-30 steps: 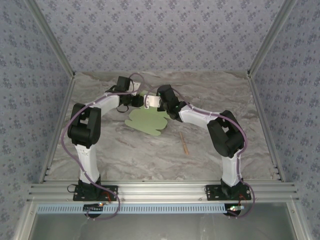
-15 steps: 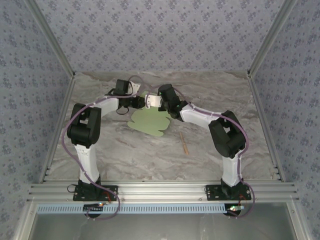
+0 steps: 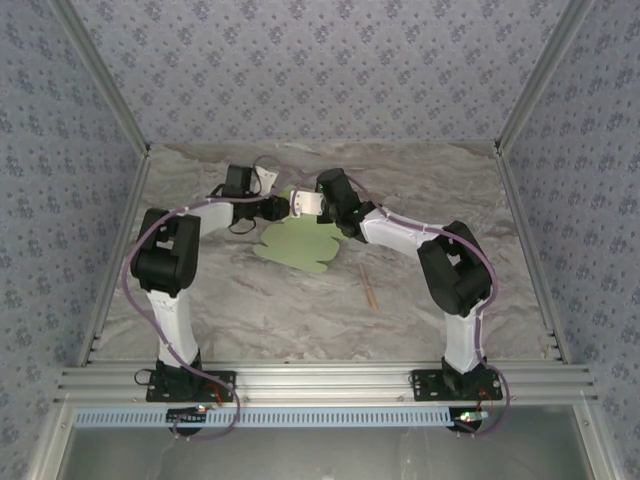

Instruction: Fold the paper box

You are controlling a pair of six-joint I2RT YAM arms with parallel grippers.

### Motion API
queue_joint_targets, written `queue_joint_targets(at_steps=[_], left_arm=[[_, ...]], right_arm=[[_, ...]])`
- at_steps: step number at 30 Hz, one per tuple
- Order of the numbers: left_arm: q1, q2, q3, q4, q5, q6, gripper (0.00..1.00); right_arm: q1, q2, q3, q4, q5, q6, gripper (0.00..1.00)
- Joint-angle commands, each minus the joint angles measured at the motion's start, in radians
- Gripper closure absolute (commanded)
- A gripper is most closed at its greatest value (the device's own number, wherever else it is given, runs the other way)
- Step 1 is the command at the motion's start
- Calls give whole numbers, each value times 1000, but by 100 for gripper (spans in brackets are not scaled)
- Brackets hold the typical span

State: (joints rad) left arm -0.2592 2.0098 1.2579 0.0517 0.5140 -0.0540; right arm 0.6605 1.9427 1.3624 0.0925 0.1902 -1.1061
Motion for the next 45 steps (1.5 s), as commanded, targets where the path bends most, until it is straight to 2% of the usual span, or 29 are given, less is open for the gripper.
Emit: queue_joint_targets(at_steps=[1, 8, 13, 22, 33, 45], left_arm=[[12, -55, -15, 90, 52, -12, 67], [14, -53, -33, 135, 64, -40, 71], [13, -43, -40, 132, 37, -48, 73], [5, -27, -68, 189, -24, -105, 81], [-58, -39, -64, 123, -384, -208, 83], [-121, -10, -8, 31, -663, -317, 84]], right_arm=[[-5, -31, 27, -33, -24, 21, 100], [-5, -39, 30, -36, -29, 32, 100], [-1, -44, 32, -30, -31, 43, 100], [4, -42, 27, -27, -35, 81, 100], [35, -60, 42, -59, -31, 223, 100], [65, -105, 54, -85, -73, 337, 100]])
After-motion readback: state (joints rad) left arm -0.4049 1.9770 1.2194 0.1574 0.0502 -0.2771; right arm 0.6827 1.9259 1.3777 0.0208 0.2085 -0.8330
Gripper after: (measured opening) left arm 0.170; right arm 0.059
